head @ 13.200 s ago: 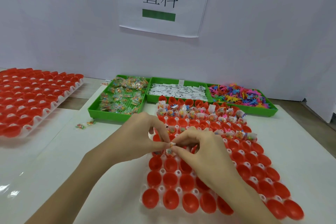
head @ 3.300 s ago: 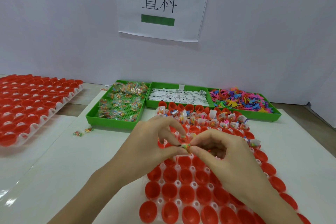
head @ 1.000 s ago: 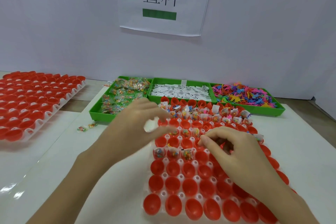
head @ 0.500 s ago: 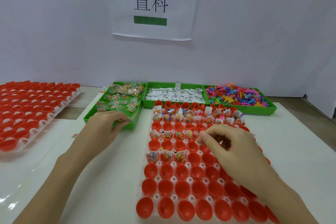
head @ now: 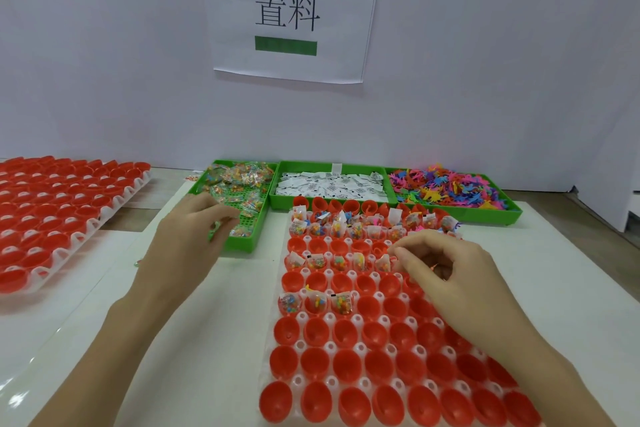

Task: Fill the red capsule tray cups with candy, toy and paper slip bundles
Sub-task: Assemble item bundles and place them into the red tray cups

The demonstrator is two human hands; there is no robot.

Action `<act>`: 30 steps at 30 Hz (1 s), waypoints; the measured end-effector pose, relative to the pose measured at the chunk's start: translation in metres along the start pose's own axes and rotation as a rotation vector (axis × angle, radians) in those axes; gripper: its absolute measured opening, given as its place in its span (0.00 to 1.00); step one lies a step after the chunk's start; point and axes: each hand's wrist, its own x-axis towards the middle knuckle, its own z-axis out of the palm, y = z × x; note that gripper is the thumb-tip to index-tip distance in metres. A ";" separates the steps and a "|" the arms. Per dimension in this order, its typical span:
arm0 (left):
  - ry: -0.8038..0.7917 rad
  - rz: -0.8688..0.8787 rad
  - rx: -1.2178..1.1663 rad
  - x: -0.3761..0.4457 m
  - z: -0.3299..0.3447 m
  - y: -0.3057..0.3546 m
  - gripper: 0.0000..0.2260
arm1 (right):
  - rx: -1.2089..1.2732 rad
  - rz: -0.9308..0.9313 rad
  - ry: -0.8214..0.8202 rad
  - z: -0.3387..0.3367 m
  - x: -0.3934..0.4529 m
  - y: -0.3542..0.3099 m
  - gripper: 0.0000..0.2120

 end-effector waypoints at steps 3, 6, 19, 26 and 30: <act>-0.010 0.044 -0.112 0.001 0.000 0.017 0.10 | -0.008 0.032 -0.012 -0.005 0.011 0.002 0.08; -0.065 0.208 -0.199 0.000 0.000 0.035 0.08 | -0.073 0.052 -0.033 -0.010 0.031 0.003 0.06; -0.068 0.257 -0.317 -0.004 0.006 0.072 0.13 | -0.521 0.085 -0.256 0.022 0.185 0.045 0.08; -0.086 0.280 -0.242 -0.008 0.010 0.072 0.12 | -0.668 0.119 -0.386 0.039 0.203 0.058 0.08; -0.091 0.293 -0.228 -0.011 0.011 0.073 0.12 | -0.671 0.151 -0.396 0.039 0.207 0.056 0.06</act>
